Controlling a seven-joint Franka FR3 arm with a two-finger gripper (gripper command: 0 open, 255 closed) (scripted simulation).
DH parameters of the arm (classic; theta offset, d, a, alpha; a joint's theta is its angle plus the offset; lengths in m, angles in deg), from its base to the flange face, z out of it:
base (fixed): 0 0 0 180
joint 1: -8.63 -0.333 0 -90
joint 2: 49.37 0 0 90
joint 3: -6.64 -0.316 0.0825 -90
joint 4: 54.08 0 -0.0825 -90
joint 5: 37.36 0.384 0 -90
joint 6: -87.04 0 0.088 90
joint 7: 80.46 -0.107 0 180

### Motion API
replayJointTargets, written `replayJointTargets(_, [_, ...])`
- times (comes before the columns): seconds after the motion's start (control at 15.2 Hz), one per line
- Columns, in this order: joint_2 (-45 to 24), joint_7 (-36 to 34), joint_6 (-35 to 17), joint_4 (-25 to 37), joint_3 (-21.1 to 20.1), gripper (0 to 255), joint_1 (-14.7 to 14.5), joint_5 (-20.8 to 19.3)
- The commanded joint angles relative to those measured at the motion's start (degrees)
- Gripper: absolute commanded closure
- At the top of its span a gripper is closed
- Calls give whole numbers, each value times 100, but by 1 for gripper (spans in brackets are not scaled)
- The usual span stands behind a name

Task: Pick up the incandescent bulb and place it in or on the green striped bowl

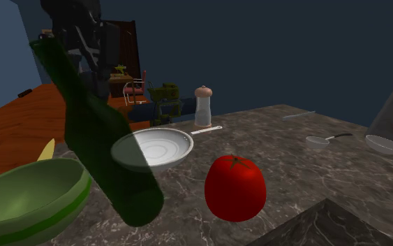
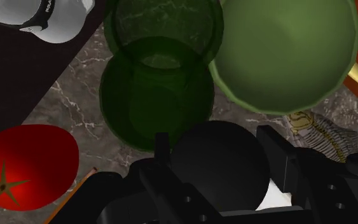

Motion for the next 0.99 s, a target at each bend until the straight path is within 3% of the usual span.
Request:
replayJointTargets(0.0, [-93, -343, 19, 176, -262, 255, -60, 141])
replayJointTargets(0.46, [-503, -1472, -6, 808, -1182, 255, -184, 477])
replayJointTargets(0.92, [-391, -1374, -509, 205, -1261, 255, -233, 567])
